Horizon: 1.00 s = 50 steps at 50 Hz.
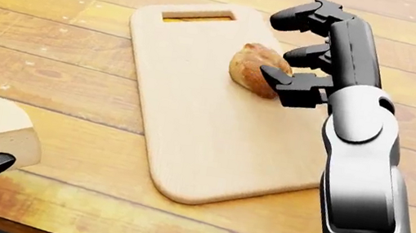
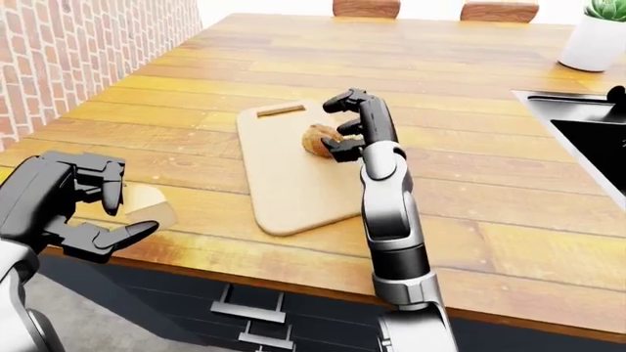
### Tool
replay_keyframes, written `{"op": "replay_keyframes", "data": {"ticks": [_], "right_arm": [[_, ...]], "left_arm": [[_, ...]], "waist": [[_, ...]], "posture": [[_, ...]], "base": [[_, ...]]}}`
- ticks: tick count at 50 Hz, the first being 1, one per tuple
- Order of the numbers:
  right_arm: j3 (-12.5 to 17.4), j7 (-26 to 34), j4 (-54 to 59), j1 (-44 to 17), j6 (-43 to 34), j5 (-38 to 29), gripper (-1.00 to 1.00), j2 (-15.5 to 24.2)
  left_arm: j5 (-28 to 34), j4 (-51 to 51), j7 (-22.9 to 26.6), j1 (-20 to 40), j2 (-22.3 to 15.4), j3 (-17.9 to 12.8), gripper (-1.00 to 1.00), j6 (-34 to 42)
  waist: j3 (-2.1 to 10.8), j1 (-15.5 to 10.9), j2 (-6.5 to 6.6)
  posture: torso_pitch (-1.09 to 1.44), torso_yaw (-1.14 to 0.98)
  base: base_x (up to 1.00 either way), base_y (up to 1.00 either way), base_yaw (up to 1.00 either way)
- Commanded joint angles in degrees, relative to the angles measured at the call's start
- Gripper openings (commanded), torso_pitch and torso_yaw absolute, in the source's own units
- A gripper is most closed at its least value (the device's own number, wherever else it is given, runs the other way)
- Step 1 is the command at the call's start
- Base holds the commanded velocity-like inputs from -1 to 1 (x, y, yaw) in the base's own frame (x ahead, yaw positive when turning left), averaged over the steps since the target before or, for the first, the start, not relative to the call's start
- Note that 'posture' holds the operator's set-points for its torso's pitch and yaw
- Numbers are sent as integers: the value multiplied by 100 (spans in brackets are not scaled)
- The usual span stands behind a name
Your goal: Place the bread and cheese on the cutting board.
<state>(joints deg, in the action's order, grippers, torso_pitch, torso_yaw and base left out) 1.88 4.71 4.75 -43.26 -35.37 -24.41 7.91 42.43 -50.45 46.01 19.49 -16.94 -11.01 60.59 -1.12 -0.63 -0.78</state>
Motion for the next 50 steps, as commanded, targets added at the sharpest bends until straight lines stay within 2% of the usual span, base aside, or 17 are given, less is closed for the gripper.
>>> {"op": "replay_keyframes", "data": {"ticks": [1,3,5,7,8,9,10,11,12,13,14,19,24,31,32,41,50], "right_arm": [[13,12,-156,-110,144,-26,-7,9],[2,44,-163,-95,143,-42,-8,8],[-14,120,-252,-76,100,-67,6,-2],[-6,149,-302,-95,58,-86,11,-4],[-14,173,-332,-88,53,-95,26,-4],[-12,191,-373,-85,31,-105,33,-4],[-20,217,-423,-77,19,-124,60,-2],[-21,225,-439,-74,13,-133,63,-6],[-29,244,-455,-71,9,-146,75,-9],[-27,257,-473,-78,-10,-153,98,-16],[-46,287,-500,-66,-11,-179,100,-13],[-41,387,-634,-113,-119,-218,100,-28],[-48,619,-1325,-68,-558,-315,100,-44],[-68,1129,-2795,127,-1482,-536,100,16],[-75,1330,-3075,-9,-1823,-629,100,108],[76,1742,-4255,418,-2340,-891,100,295],[224,1830,-4723,682,-2527,-926,100,438]], "left_arm": [[25,-141,-71,113,-56,-58,-100,-125],[26,-149,-69,113,-59,-54,-100,-115],[19,-149,-75,105,-57,-62,-100,-118],[16,-144,-83,109,-54,-56,-100,-118],[15,-138,-90,108,-51,-46,-100,-125],[8,-135,-97,103,-45,-48,-100,-131],[3,-123,-106,100,-43,-50,-100,-142],[0,-120,-111,99,-41,-50,-100,-146],[-3,-122,-115,99,-38,-51,-100,-144],[-9,-113,-125,89,-31,-48,-100,-156],[-10,-110,-127,94,-34,-48,-100,-153],[-14,-49,-121,185,-57,-6,-100,-125],[18,186,-81,547,-136,140,-100,-69],[-8,1174,-72,1794,-157,540,-100,-197],[-57,1378,-110,2019,-95,600,-100,-256],[-488,3082,-696,3335,415,911,-100,-1066],[-974,4298,-1212,4026,855,1088,-100,-1739]], "waist": [[111,8,43],[113,8,41],[116,8,40],[117,7,38],[116,8,38],[116,9,38],[116,8,38],[116,8,38],[114,8,39],[114,8,40],[112,8,41],[106,10,44],[95,3,45],[51,-26,31],[46,-34,26],[23,-15,-31],[20,-1,-61]], "posture": [[0,0],[0,0],[0,0],[0,0],[0,0],[0,0],[0,0],[0,0],[0,0],[0,0],[0,0],[0,0],[0,0],[0,0],[0,0],[0,0],[0,0]], "base": [[0,0,0],[0,0,0],[0,0,0],[0,0,0],[0,0,0],[0,0,0],[0,0,0],[0,0,0],[0,0,0],[0,0,0],[0,0,0],[0,0,0],[0,0,0],[0,0,0],[0,0,0],[0,0,0],[0,0,0]]}}
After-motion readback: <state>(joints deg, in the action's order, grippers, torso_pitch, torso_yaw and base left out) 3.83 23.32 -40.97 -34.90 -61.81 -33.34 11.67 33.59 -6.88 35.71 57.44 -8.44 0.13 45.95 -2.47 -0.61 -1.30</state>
